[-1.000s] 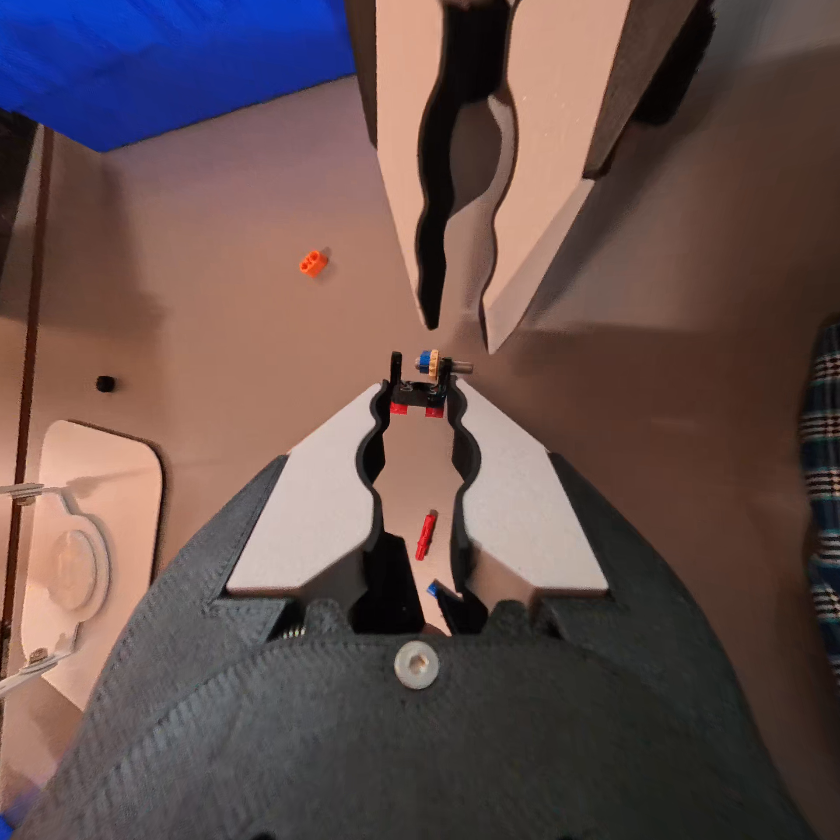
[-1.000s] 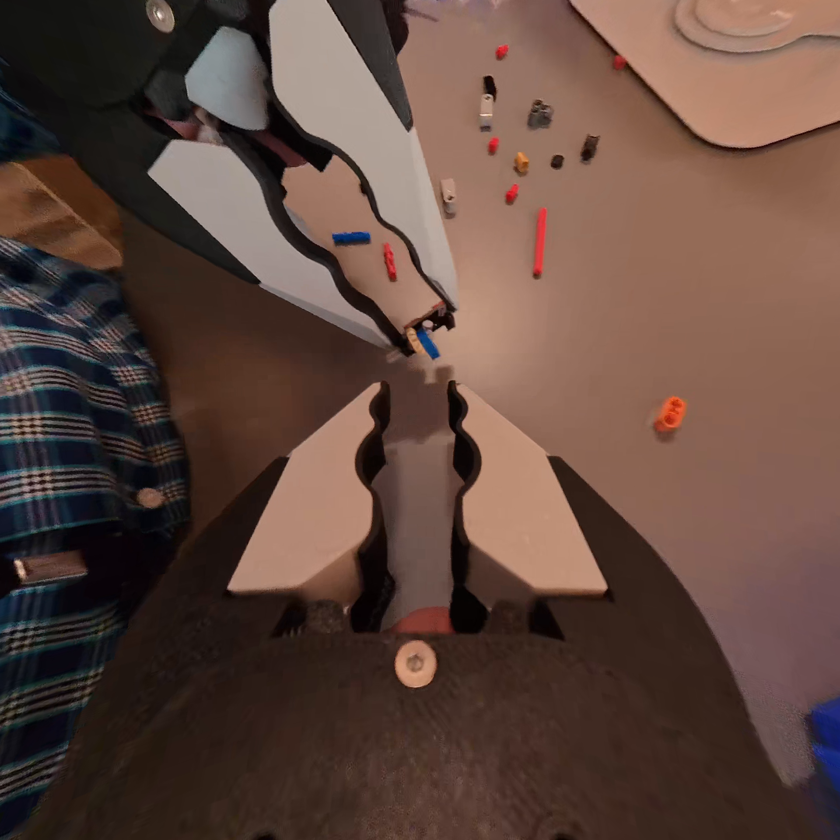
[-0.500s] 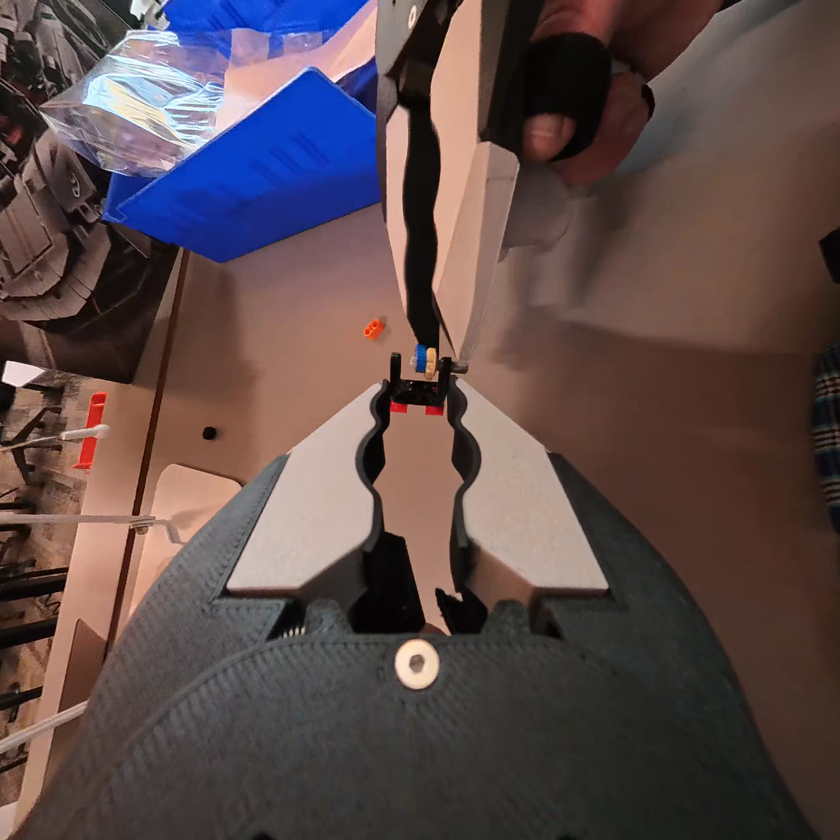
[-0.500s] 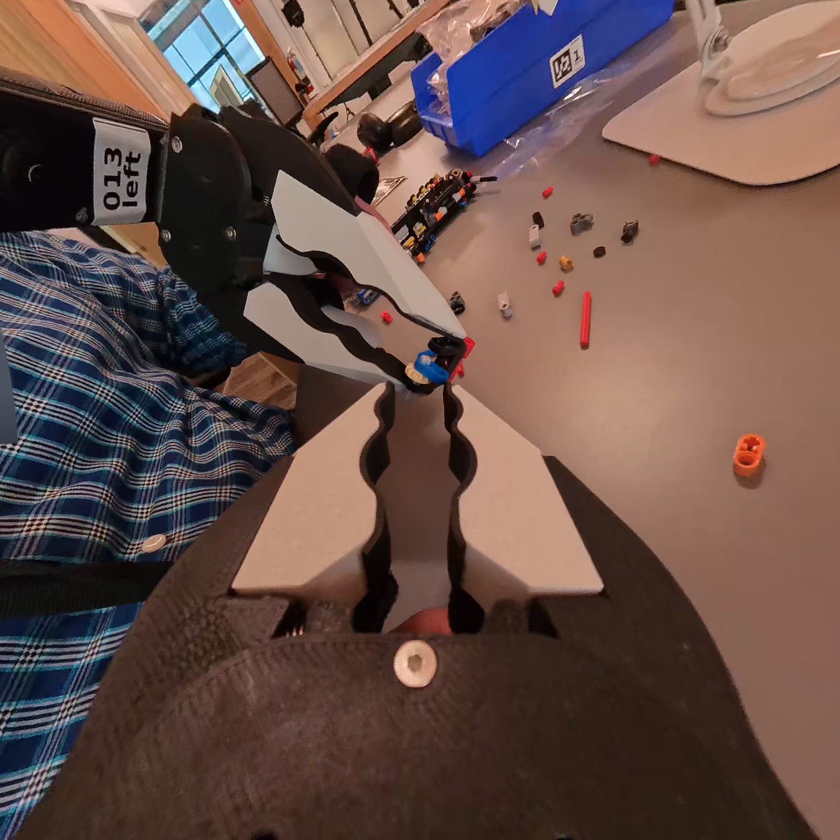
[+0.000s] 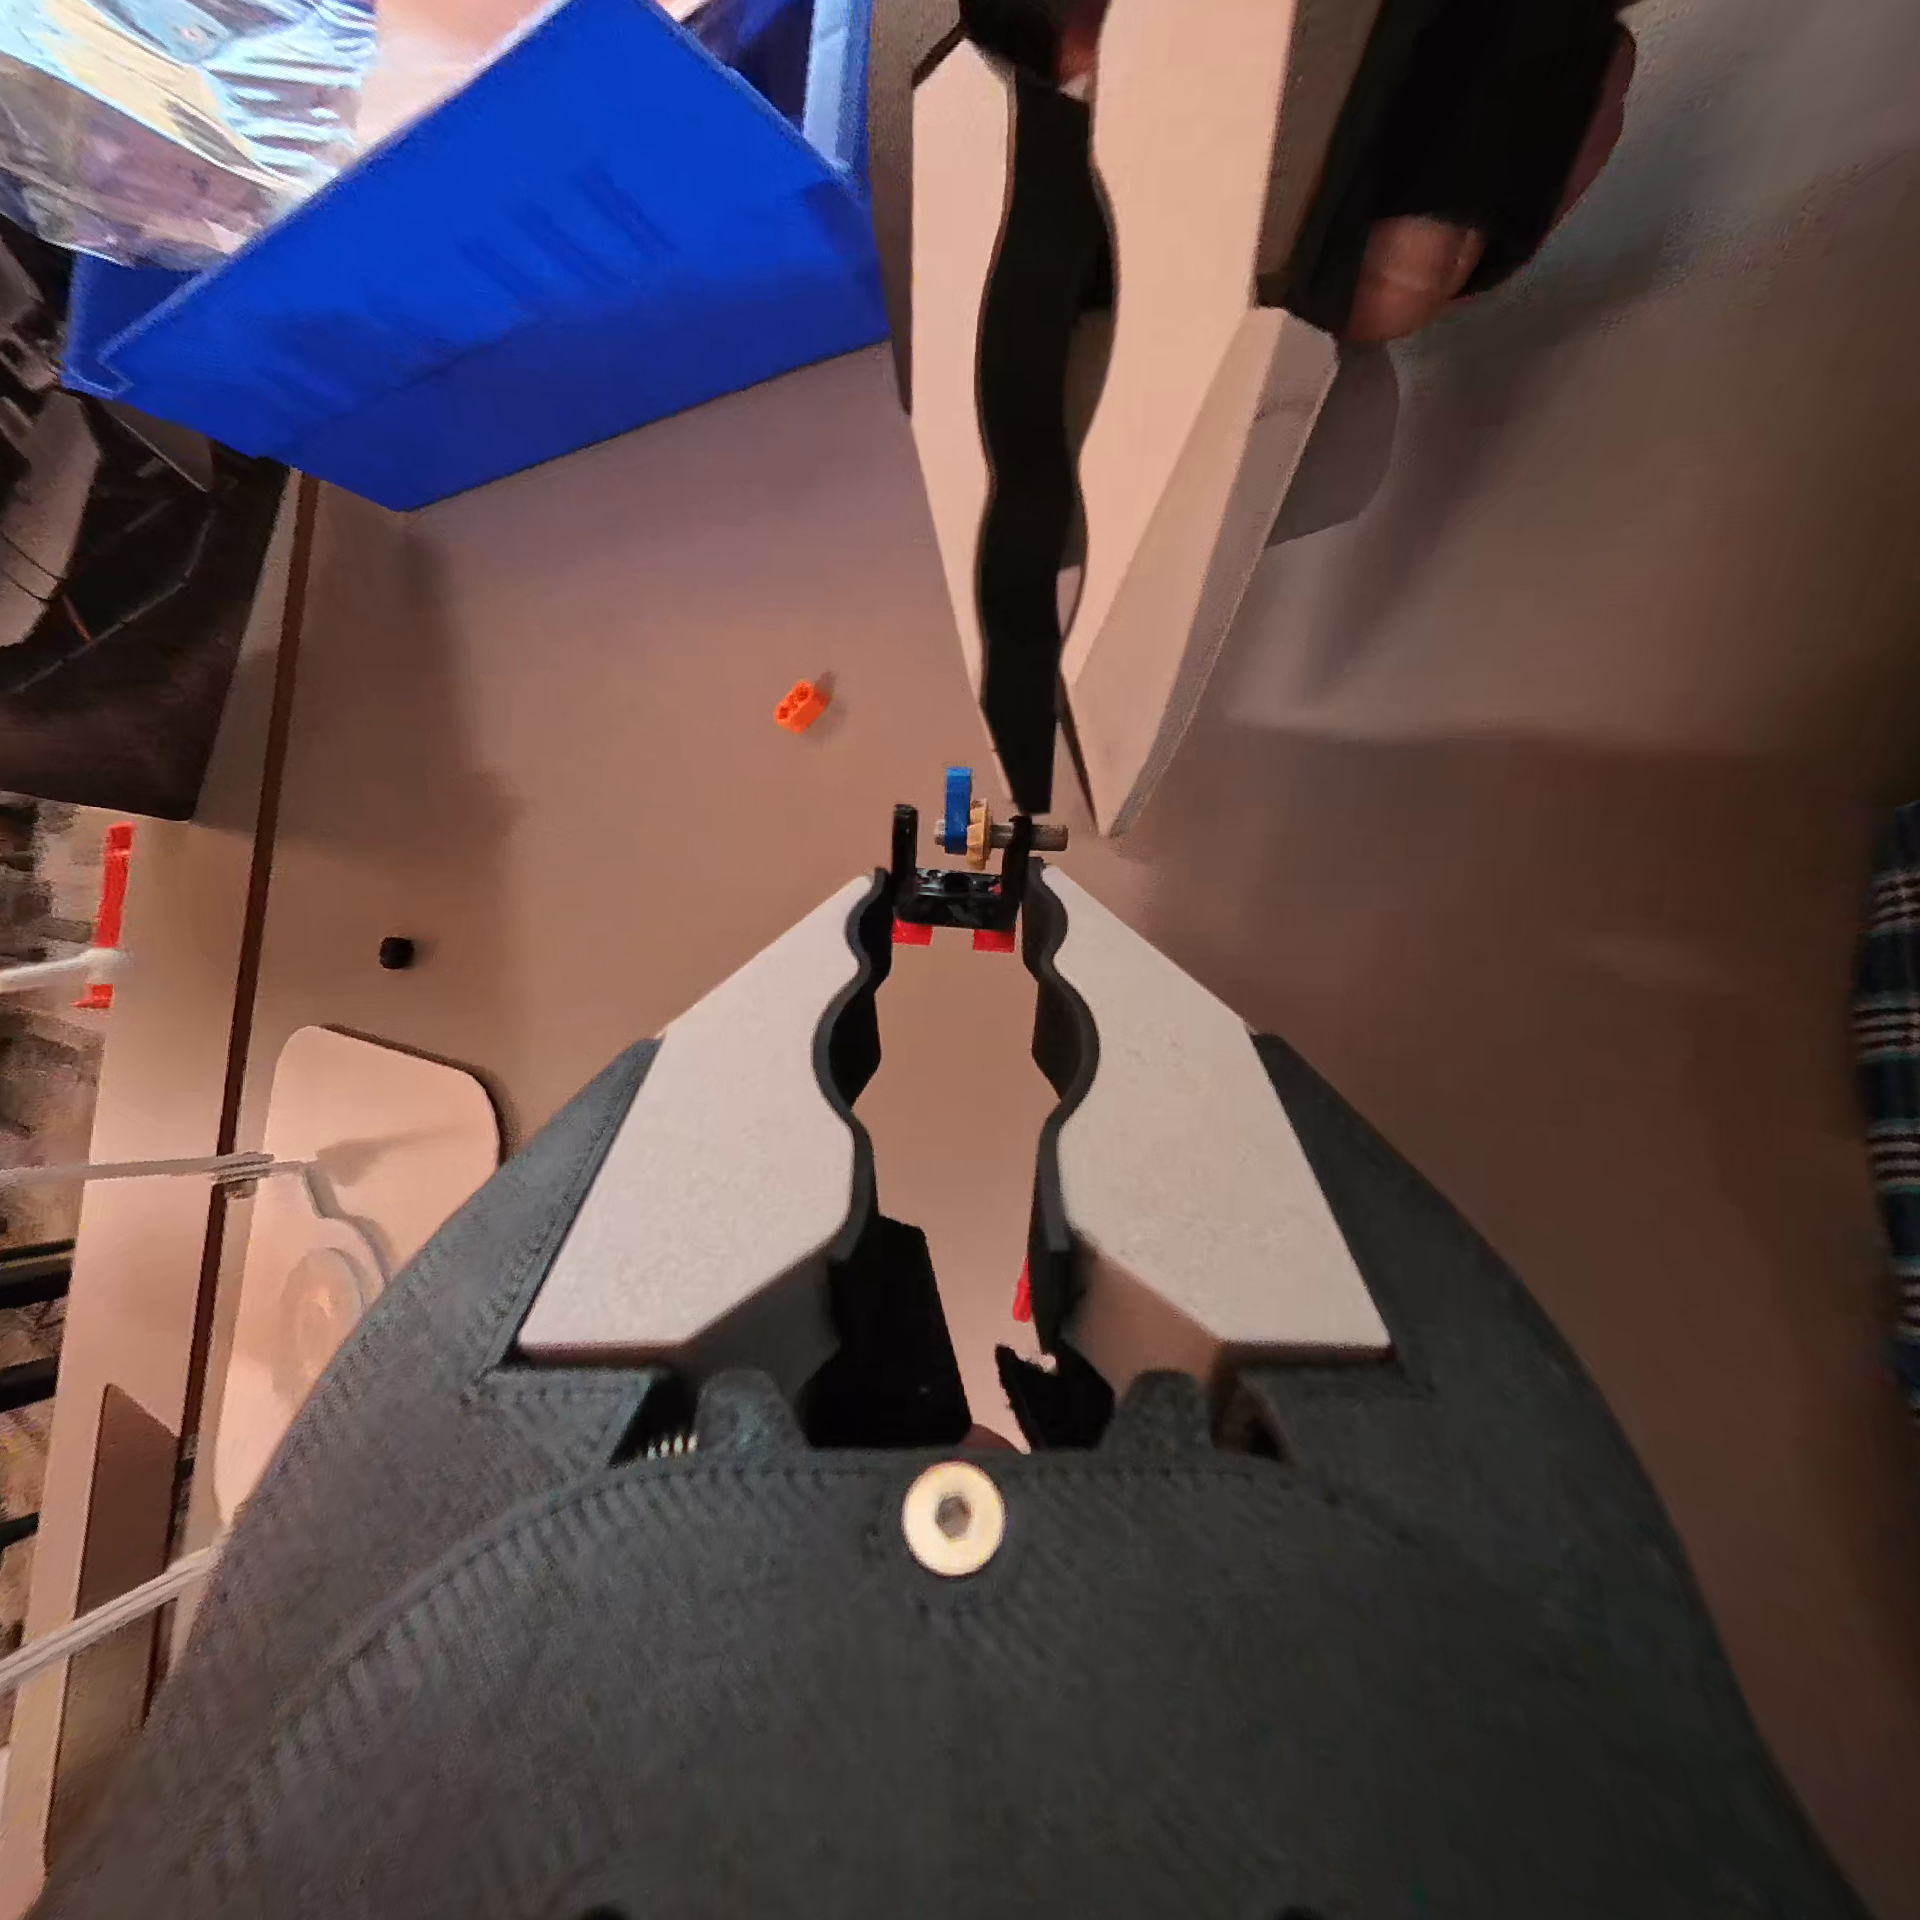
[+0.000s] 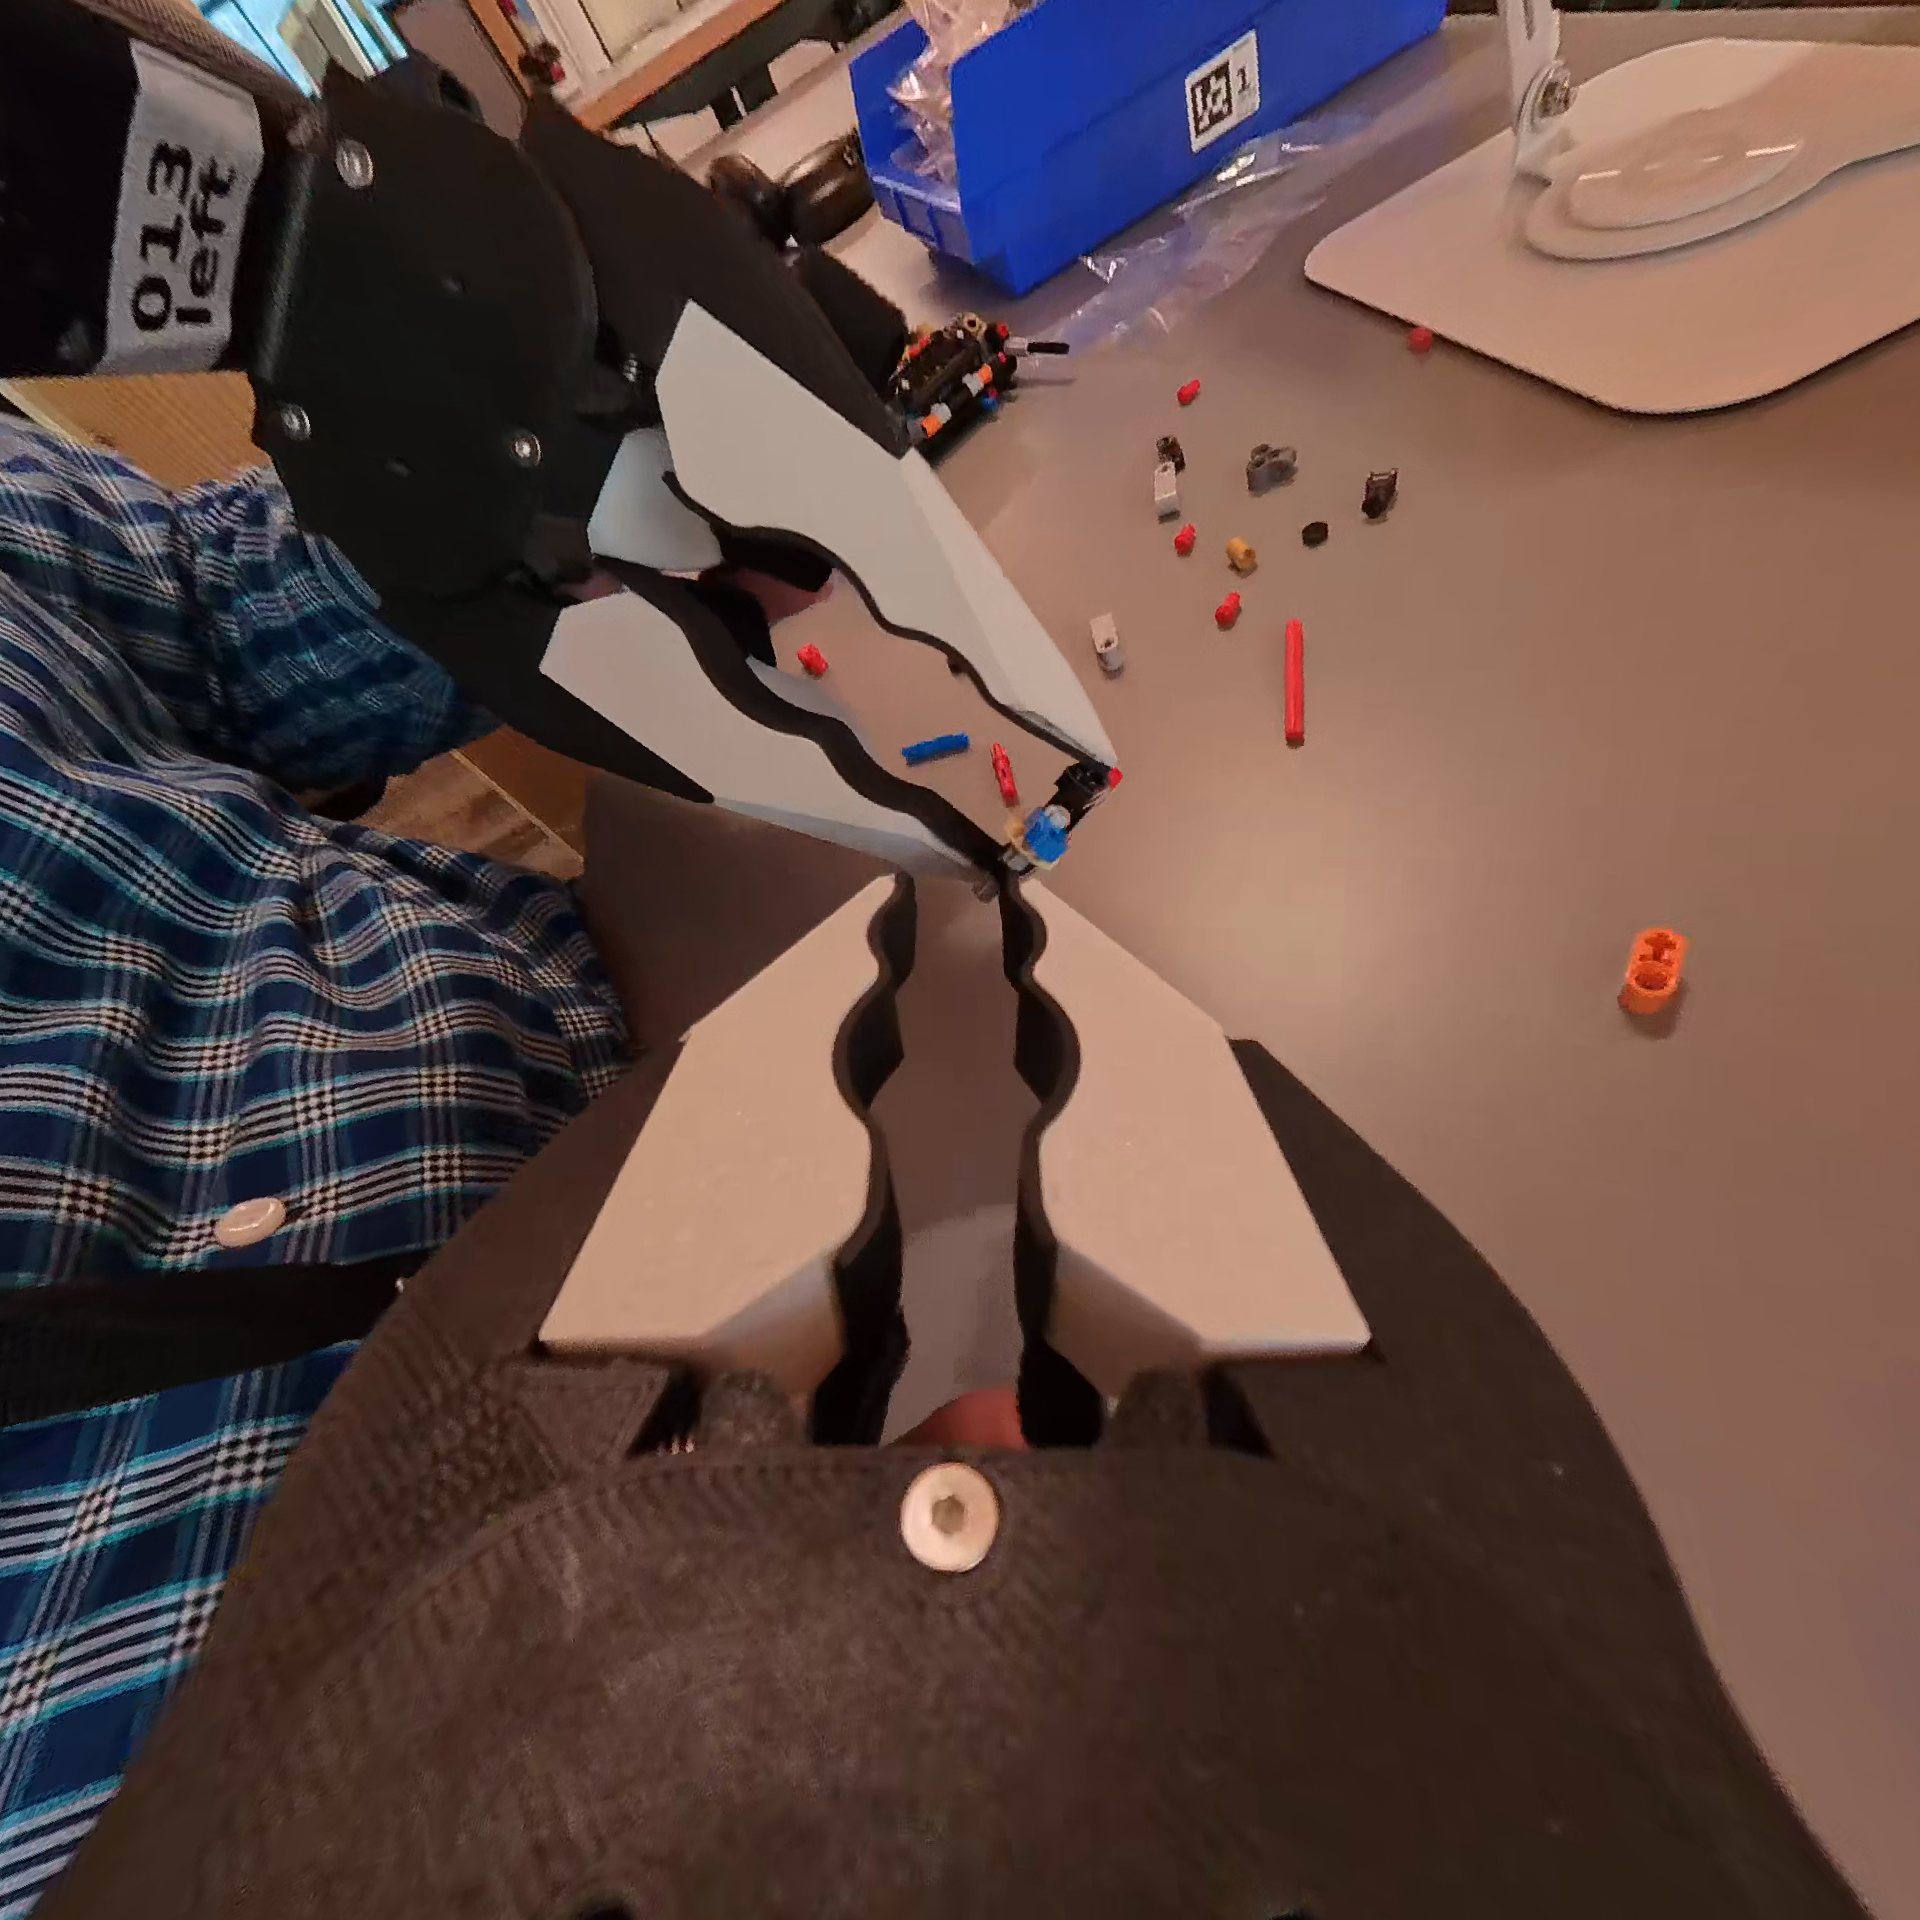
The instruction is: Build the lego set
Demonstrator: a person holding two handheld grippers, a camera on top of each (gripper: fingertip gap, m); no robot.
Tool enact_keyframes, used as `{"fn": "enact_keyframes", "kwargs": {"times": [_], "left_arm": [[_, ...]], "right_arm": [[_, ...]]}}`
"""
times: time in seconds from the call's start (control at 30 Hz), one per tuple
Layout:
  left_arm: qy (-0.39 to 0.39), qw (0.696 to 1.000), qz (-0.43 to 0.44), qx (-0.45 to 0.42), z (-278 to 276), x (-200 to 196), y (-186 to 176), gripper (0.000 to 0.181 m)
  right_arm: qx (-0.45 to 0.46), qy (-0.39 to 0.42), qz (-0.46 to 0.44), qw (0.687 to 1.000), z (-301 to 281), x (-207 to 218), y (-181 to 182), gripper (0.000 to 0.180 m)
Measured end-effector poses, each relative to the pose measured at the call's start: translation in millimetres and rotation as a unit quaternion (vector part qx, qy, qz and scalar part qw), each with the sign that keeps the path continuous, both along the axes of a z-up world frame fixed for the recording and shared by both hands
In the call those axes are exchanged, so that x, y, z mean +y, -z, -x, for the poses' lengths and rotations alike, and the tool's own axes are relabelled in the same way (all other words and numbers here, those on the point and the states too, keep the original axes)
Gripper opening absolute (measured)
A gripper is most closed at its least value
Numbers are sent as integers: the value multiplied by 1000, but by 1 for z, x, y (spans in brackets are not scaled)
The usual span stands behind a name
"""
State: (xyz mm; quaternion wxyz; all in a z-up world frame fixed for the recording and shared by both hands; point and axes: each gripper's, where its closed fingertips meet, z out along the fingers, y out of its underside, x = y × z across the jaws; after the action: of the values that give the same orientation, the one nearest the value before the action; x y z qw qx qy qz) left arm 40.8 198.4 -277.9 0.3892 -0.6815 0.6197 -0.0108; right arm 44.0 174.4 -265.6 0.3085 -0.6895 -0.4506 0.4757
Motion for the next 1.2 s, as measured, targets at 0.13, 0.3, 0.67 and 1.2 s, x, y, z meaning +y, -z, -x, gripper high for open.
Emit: {"fn": "enact_keyframes", "kwargs": {"times": [0.13, 0.3, 0.67, 1.2], "left_arm": [[-4, 1000, 22, 17, 0, -1, 11, 22], [2, 996, 64, 62, 3, -8, 28, 23], [28, 983, 136, 123, 7, -18, 50, 22], [36, 991, 126, 28, 8, -25, 34, 24]], "right_arm": [[-32, -6, -10, 999, 1, -5, 13, 14], [-61, -9, -13, 998, -2, -7, 23, 16], [-139, -32, -38, 989, -6, -1, 50, 25], [-171, -54, -81, 980, -4, 5, 59, 11]]}}
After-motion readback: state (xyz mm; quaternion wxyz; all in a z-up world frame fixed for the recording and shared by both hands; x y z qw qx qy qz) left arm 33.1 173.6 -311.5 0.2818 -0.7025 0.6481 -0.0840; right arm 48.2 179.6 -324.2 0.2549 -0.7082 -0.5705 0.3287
